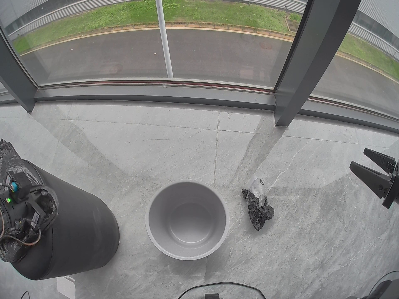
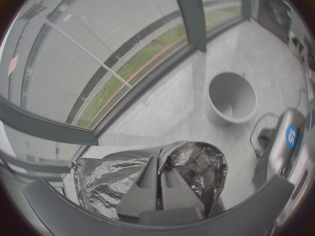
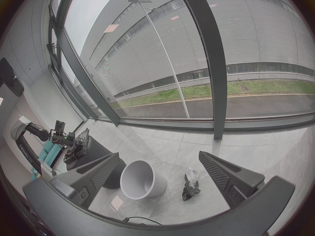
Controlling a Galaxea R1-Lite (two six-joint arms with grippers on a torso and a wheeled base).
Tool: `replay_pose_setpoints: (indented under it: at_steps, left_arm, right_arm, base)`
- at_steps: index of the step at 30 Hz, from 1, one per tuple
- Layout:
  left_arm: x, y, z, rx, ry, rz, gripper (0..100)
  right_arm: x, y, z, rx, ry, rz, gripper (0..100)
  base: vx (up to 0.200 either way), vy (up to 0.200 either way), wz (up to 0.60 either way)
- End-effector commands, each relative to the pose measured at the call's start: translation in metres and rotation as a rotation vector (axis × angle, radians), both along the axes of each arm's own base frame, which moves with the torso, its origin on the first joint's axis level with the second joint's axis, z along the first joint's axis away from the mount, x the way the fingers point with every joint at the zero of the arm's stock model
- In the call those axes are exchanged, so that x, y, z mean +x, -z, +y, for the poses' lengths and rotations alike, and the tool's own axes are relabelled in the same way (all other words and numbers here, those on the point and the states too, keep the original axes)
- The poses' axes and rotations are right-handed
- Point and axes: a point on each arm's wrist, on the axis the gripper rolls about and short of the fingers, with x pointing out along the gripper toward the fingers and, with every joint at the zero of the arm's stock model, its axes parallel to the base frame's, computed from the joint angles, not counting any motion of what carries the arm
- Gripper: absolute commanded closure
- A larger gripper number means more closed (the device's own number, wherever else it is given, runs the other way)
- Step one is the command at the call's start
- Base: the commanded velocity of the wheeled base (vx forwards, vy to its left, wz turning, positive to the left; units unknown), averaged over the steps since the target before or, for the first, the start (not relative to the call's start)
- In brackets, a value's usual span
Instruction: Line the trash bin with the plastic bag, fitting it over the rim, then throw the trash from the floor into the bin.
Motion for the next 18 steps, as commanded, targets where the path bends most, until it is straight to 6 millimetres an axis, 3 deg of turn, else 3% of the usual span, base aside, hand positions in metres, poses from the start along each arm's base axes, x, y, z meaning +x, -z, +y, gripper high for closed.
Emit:
replay_pose_setpoints:
  at_steps: [1, 2, 6, 11, 14, 18]
  left_arm:
    - [-0.008, -0.04, -0.012, -0.149, 0.058, -0.223, 100]
    - [-0.007, -0.062, -0.019, -0.294, 0.066, -0.299, 100]
    - [-0.008, -0.105, -0.025, -0.604, 0.017, -0.434, 100]
    - [-0.016, -0.146, -0.024, -0.99, -0.001, -0.529, 100]
    - [-0.021, -0.157, -0.027, -1.15, 0.036, -0.511, 100]
    - [-0.032, -0.156, -0.032, -1.324, 0.155, -0.395, 100]
  right_arm:
    - [0.001, -0.006, 0.0, 0.005, 0.005, -0.022, 0]
    - [0.005, -0.01, 0.001, 0.008, 0.003, -0.022, 0]
    - [0.022, -0.014, 0.016, -0.026, -0.069, -0.012, 0]
    - [0.048, -0.017, 0.04, -0.087, -0.139, 0.001, 0]
    - [0.056, -0.013, 0.057, -0.103, -0.2, 0.029, 0]
    - [0.064, -0.013, 0.08, -0.11, -0.254, 0.04, 0]
  base:
    - [0.0, 0.0, 0.0]
    - [0.0, 0.0, 0.0]
    - [0.0, 0.0, 0.0]
    - [0.0, 0.0, 0.0]
    - [0.0, 0.0, 0.0]
    - [0.0, 0.0, 0.0]
